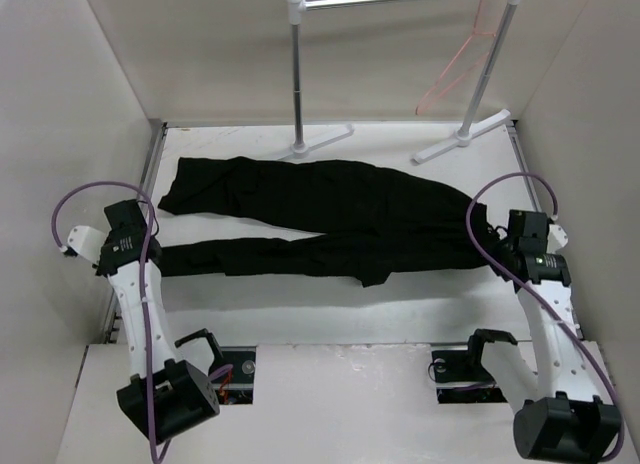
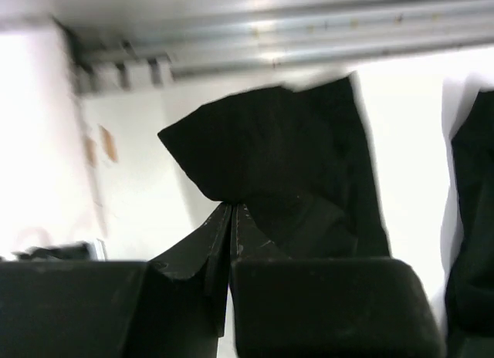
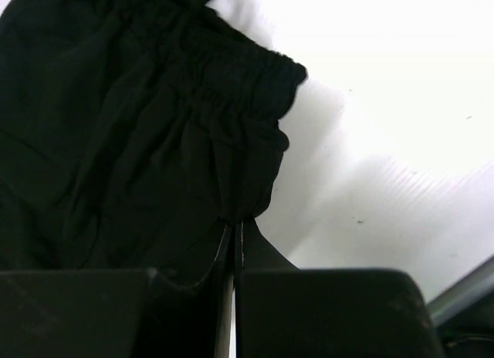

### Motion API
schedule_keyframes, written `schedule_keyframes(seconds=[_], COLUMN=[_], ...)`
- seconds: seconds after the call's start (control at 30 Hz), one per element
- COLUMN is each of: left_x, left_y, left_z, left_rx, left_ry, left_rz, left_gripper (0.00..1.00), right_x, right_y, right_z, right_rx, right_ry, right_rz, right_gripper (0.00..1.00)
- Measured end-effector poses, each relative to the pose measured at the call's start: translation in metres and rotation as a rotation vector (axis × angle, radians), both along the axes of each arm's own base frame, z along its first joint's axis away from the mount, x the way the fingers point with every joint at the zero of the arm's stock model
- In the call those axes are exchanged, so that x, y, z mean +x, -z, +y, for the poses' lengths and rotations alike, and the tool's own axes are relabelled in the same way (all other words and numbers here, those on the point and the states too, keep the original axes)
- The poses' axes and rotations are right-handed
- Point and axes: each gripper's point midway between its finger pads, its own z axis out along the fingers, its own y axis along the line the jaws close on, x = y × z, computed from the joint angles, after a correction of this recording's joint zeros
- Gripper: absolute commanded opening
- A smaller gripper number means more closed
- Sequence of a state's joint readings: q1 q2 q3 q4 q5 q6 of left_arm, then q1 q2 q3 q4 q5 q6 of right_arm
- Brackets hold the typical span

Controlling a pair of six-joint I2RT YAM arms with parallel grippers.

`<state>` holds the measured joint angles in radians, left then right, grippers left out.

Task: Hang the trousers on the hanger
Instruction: Fold the trousers at the center of the board.

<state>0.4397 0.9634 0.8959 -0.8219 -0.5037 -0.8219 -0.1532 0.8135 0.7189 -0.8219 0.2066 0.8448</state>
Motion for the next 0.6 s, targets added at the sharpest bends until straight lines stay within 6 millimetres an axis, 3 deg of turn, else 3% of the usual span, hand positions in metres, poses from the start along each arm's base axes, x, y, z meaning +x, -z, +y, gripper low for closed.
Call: schedule_keyframes(seconds=[0.17,0.33,0.43,0.5,0.6], left_x=[-0.010,0.003,0.040,0.080,0.145], left_y=[-0.023,-0.026,-0.036,-0.045,-0.055], left_z=[0.007,0.002,0.001,0.002,0.001], left_rx=[0.088,0.091,0.091,0.099,0.113], left_ry=[0.025,0.083,0.138,0.177,0.229], left_rz=[0.037,0.062,0.069,0.051,0.000], left_gripper=[0.00,0.00,0.00,0.00,0.00], right_x=[0.009,0.011,0.013,0.018,0.045], right_y=[-0.024,-0.014,-0.011,-0.011,-0.017], right_z=[0.009,0.009,0.003,-0.001,-0.002], right_rx=[-0.097,-0.084,-0.058,-0.032,0.015], right_ry=[-0.109,-0.116,-0.082,-0.063,-0.062], right_rz=[-0.022,0.020,0.031,0.042,0.026], right_gripper=[0.00,0.00,0.00,0.00,0.01])
